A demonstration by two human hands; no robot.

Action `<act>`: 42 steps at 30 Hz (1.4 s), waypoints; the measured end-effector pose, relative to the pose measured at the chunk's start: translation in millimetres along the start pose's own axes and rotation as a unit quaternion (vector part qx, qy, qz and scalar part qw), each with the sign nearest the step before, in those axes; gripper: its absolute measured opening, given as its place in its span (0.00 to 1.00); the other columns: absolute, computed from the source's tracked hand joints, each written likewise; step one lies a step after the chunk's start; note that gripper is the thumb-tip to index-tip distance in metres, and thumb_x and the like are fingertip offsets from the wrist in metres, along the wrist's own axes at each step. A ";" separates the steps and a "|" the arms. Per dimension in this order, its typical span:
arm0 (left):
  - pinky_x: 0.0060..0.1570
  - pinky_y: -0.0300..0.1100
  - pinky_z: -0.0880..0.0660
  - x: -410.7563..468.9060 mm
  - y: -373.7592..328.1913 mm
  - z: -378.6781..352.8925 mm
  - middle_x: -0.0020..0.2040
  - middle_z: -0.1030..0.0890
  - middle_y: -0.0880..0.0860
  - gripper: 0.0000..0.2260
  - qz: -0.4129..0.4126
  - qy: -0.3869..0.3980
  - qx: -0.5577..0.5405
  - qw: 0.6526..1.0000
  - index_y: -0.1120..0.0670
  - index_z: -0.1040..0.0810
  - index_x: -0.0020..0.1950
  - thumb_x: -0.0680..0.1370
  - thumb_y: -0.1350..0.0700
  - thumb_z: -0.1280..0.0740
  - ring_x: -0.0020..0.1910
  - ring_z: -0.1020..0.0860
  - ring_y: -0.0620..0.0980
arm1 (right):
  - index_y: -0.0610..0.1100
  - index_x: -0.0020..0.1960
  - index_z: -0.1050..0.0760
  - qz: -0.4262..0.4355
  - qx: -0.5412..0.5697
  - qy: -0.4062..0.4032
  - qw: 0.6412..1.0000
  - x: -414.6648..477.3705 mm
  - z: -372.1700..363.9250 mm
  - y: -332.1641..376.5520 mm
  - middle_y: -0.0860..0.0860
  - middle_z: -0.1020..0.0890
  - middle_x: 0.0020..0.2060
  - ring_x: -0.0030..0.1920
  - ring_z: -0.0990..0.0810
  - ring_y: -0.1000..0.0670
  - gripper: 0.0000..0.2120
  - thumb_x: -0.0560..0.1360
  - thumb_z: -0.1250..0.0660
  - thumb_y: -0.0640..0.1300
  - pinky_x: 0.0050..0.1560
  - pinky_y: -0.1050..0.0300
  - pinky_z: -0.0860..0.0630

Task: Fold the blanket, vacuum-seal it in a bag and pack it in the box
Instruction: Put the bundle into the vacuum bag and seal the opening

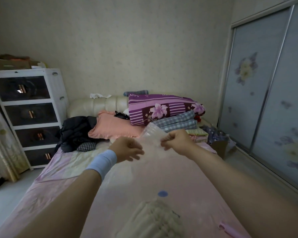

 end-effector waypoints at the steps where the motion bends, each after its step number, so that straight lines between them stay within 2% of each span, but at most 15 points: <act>1: 0.49 0.54 0.19 -0.6 6.8 -9.5 0.44 0.14 0.54 0.06 0.005 0.002 -0.002 1.000 0.60 0.21 0.50 0.75 0.61 0.28 0.42 0.15 0.53 | 0.47 0.42 0.17 -0.017 -0.043 0.004 0.999 -2.8 -1.0 -12.0 0.50 0.14 0.39 0.41 0.14 0.49 0.05 0.72 0.24 0.39 0.55 0.45 0.18; 2: 0.48 0.55 0.19 0.6 10.1 -17.5 0.43 0.14 0.54 0.03 0.004 -0.003 -0.008 1.000 0.60 0.20 0.48 0.75 0.62 0.29 0.41 0.15 0.53 | 0.47 0.45 0.18 -0.026 -0.099 -0.006 0.995 -5.0 -1.4 -18.0 0.52 0.15 0.42 0.46 0.15 0.48 0.04 0.72 0.25 0.41 0.55 0.45 0.19; 4: 0.46 0.53 0.18 6.2 3.0 -35.6 0.43 0.14 0.53 0.01 -0.008 -0.002 -0.007 1.000 0.59 0.19 0.47 0.76 0.63 0.30 0.39 0.15 0.53 | 0.48 0.64 0.26 0.016 -0.224 -0.055 0.973 -7.0 -2.2 -5.8 0.50 0.22 0.60 0.64 0.24 0.45 0.21 0.71 0.29 0.44 0.64 0.44 0.26; 7: 0.41 0.46 0.18 15.1 -19.3 -63.3 0.41 0.15 0.55 0.03 -0.028 0.018 0.026 0.999 0.57 0.19 0.43 0.75 0.65 0.30 0.39 0.15 0.51 | 0.52 0.80 0.47 0.207 -0.403 -0.023 0.891 -16.3 -29.1 41.7 0.49 0.36 0.75 0.77 0.40 0.45 0.43 0.70 0.29 0.48 0.76 0.37 0.45; 10: 0.42 0.47 0.17 19.4 -13.5 -73.2 0.43 0.15 0.57 0.04 -0.026 0.006 0.018 0.999 0.59 0.19 0.46 0.73 0.65 0.29 0.40 0.15 0.52 | 0.54 0.74 0.33 0.205 -0.573 0.064 0.791 -18.2 -40.5 37.5 0.53 0.22 0.62 0.66 0.25 0.48 0.28 0.75 0.32 0.45 0.77 0.38 0.52; 14: 0.54 0.44 0.21 6.4 48.8 -81.9 0.47 0.15 0.45 0.18 0.020 0.084 0.153 0.984 0.51 0.20 0.54 0.66 0.52 0.21 0.47 0.17 0.45 | 0.55 0.50 0.18 0.117 -0.550 0.070 0.824 -14.5 -5.5 16.1 0.58 0.16 0.49 0.54 0.19 0.53 0.11 0.78 0.34 0.41 0.75 0.45 0.46; 16: 0.56 0.41 0.23 0.2 79.8 -84.0 0.50 0.16 0.46 0.13 0.043 0.103 0.233 0.966 0.50 0.17 0.55 0.71 0.52 0.24 0.48 0.17 0.44 | 0.54 0.46 0.19 0.083 -0.575 0.054 0.812 -14.8 7.1 5.3 0.58 0.18 0.45 0.52 0.20 0.52 0.09 0.76 0.35 0.42 0.75 0.42 0.47; 19: 0.38 0.32 0.21 2.2 83.1 -81.9 0.46 0.15 0.49 0.05 0.049 0.071 0.197 0.977 0.54 0.15 0.50 0.77 0.58 0.30 0.41 0.16 0.45 | 0.51 0.52 0.22 0.068 -0.703 0.036 0.707 -22.4 -1.4 -2.7 0.51 0.20 0.50 0.59 0.24 0.46 0.08 0.74 0.35 0.45 0.74 0.29 0.51; 21: 0.29 0.28 0.26 10.0 69.8 -88.5 0.44 0.16 0.49 0.05 0.027 0.081 0.216 0.973 0.55 0.15 0.50 0.77 0.59 0.31 0.40 0.15 0.47 | 0.48 0.62 0.26 0.101 -0.734 0.055 0.669 -29.8 -32.6 -6.8 0.45 0.23 0.59 0.65 0.28 0.42 0.19 0.72 0.34 0.48 0.74 0.26 0.54; 24: 0.31 0.30 0.25 19.7 56.6 -92.3 0.44 0.17 0.48 0.06 0.021 0.078 0.216 0.973 0.54 0.15 0.51 0.78 0.60 0.32 0.41 0.15 0.47 | 0.49 0.64 0.27 0.123 -0.670 0.111 0.724 -35.6 -70.2 -14.1 0.49 0.19 0.56 0.60 0.22 0.45 0.19 0.73 0.35 0.47 0.73 0.37 0.45; 27: 0.46 0.39 0.20 18.6 53.8 -85.2 0.49 0.15 0.49 0.05 -0.004 0.052 0.219 0.974 0.52 0.16 0.51 0.77 0.56 0.31 0.40 0.17 0.44 | 0.51 0.56 0.21 0.119 -0.625 0.125 0.761 -29.1 -67.4 -17.9 0.51 0.17 0.52 0.56 0.20 0.47 0.11 0.78 0.37 0.42 0.65 0.47 0.35; 31: 0.62 0.42 0.28 2.6 109.1 -83.7 0.57 0.21 0.46 0.22 0.051 0.131 0.328 0.934 0.48 0.23 0.64 0.72 0.48 0.25 0.57 0.22 0.48 | 0.52 0.58 0.20 0.110 -0.586 0.145 0.790 -25.7 -62.9 -28.7 0.52 0.17 0.52 0.56 0.20 0.47 0.14 0.78 0.40 0.41 0.66 0.48 0.35; 35: 0.52 0.41 0.21 0.9 169.4 -67.5 0.47 0.15 0.47 0.07 0.133 0.113 0.249 0.953 0.52 0.15 0.53 0.76 0.57 0.30 0.43 0.15 0.46 | 0.51 0.53 0.20 0.109 -0.549 0.147 0.816 -13.3 -69.5 -50.2 0.52 0.16 0.51 0.56 0.20 0.46 0.10 0.78 0.39 0.47 0.64 0.48 0.34; 39: 0.51 0.42 0.20 27.3 168.9 -53.2 0.47 0.15 0.48 0.08 0.122 0.081 0.247 0.958 0.53 0.16 0.53 0.78 0.61 0.33 0.41 0.16 0.46 | 0.55 0.69 0.27 0.051 -0.574 0.205 0.792 10.4 -74.8 -76.7 0.54 0.20 0.62 0.65 0.23 0.49 0.29 0.70 0.28 0.59 0.69 0.47 0.38; 42: 0.55 0.41 0.23 54.1 164.4 -37.1 0.53 0.16 0.48 0.13 0.111 0.041 0.298 0.947 0.50 0.17 0.56 0.79 0.64 0.35 0.45 0.19 0.46 | 0.53 0.55 0.19 0.072 -0.602 0.144 0.782 39.3 -76.0 -76.3 0.54 0.16 0.52 0.58 0.20 0.49 0.09 0.76 0.33 0.46 0.63 0.49 0.35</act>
Point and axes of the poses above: each hand's wrist, its own x-axis towards the middle knuckle, its own z-axis out of the back of the hand, y = z × x, the point moved 9 cm from there along x, towards the middle knuckle
